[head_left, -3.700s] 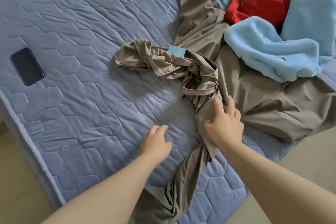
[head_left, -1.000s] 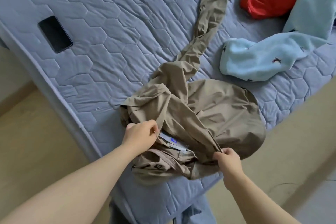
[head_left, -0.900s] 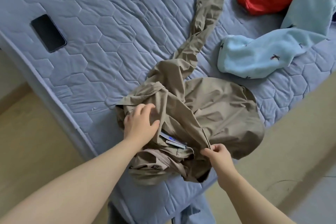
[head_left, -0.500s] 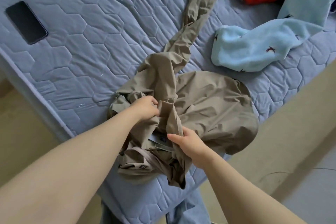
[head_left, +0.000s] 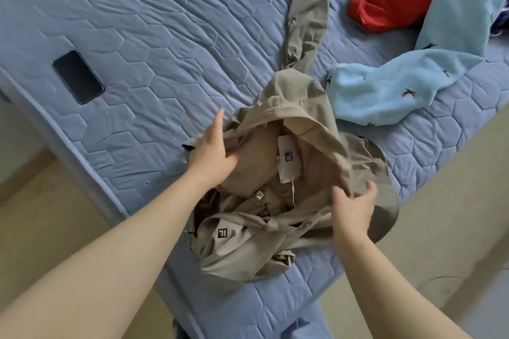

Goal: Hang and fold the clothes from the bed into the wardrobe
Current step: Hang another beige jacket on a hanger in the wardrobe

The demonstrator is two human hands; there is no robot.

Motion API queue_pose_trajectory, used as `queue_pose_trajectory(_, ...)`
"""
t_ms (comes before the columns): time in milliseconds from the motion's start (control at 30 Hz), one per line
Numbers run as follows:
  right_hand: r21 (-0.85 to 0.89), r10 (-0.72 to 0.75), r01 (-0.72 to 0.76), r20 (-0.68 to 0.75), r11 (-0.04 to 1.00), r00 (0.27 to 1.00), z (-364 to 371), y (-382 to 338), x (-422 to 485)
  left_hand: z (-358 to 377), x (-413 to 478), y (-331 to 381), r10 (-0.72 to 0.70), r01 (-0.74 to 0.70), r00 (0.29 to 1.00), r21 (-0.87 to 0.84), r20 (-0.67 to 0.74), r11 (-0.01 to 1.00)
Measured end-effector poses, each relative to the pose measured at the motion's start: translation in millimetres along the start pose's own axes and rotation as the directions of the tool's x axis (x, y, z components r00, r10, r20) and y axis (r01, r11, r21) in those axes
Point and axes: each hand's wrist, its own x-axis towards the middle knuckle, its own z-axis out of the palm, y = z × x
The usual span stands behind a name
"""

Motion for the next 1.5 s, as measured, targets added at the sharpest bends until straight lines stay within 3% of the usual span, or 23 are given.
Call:
queue_pose_trajectory(67,-0.127,0.027,-0.023,0.034,0.992,0.999,7.0,5.8,-4.8,11.7,3.2,-14.0,-0.085,0.077,0.996,0.181,0.036,0.981)
queue_pose_trajectory(167,-0.201,0.004,0.032,0.174,0.979,0.985,23.6,22.2,-20.2,21.9,4.1,-29.0,-0.101,0.117,0.990,0.177,-0.098,0.977)
queue_pose_trajectory(267,-0.238,0.053,0.025,0.314,0.971,0.948,41.0,42.5,-37.8,31.6,1.8,-40.5,-0.001,0.008,1.000,0.276,-0.029,0.961)
queue_pose_trajectory(367,-0.191,0.189,-0.134,0.312,0.972,0.931,62.5,53.5,-39.5,40.7,3.3,-51.2,0.102,-0.104,0.994,0.413,0.029,0.905)
queue_pose_trajectory(467,-0.213,0.336,-0.286,0.262,0.934,0.905,91.0,62.0,-30.1,46.9,12.1,-66.4,-0.034,-0.035,0.993,0.577,0.109,0.816)
queue_pose_trajectory(600,-0.250,0.300,-0.240,0.238,0.938,0.924,114.5,74.8,-17.7,53.6,19.7,-88.7,-0.186,0.119,0.981,0.615,0.046,0.780)
queue_pose_trajectory(733,-0.232,0.222,-0.158,0.281,0.960,0.934,106.3,92.2,-10.7,60.2,15.7,-104.8,-0.325,0.272,0.945,0.453,0.043,0.849)
queue_pose_trajectory(833,-0.216,0.202,-0.142,0.287,0.966,0.936,97.6,98.2,-18.3,59.5,2.6,-115.4,-0.378,0.296,0.921,0.452,0.099,0.841)
queue_pose_trajectory(933,-0.165,0.173,-0.132,0.262,0.977,0.950,90.4,88.3,-37.3,41.3,-14.7,-115.3,-0.336,0.278,0.936,0.363,0.106,0.889)
queue_pose_trajectory(1033,-0.134,0.104,-0.071,0.257,0.988,0.961,79.8,64.8,-68.9,-0.5,-33.2,-106.7,-0.230,0.224,0.973,0.272,-0.011,0.936)
queue_pose_trajectory(1133,-0.103,0.007,0.025,0.305,0.994,0.952,64.7,35.8,-113.1,-51.0,-59.8,-92.7,-0.182,0.183,0.981,0.006,-0.069,0.983)
queue_pose_trajectory(1233,-0.055,-0.089,0.112,0.318,0.992,0.944,53.9,2.0,-159.4,-105.5,-94.1,-76.2,-0.187,0.166,0.981,-0.265,-0.053,0.950)
queue_pose_trajectory(1400,0.006,-0.382,0.428,0.462,0.904,0.800,38.8,-73.4,-251.7,-211.8,-155.6,-58.2,-0.213,0.081,0.956,-0.514,-0.204,0.854)
queue_pose_trajectory(1500,0.050,-0.515,0.567,0.490,0.822,0.704,24.6,-116.0,-293.9,-255.1,-192.3,-45.7,-0.231,0.018,0.920,-0.554,-0.318,0.833)
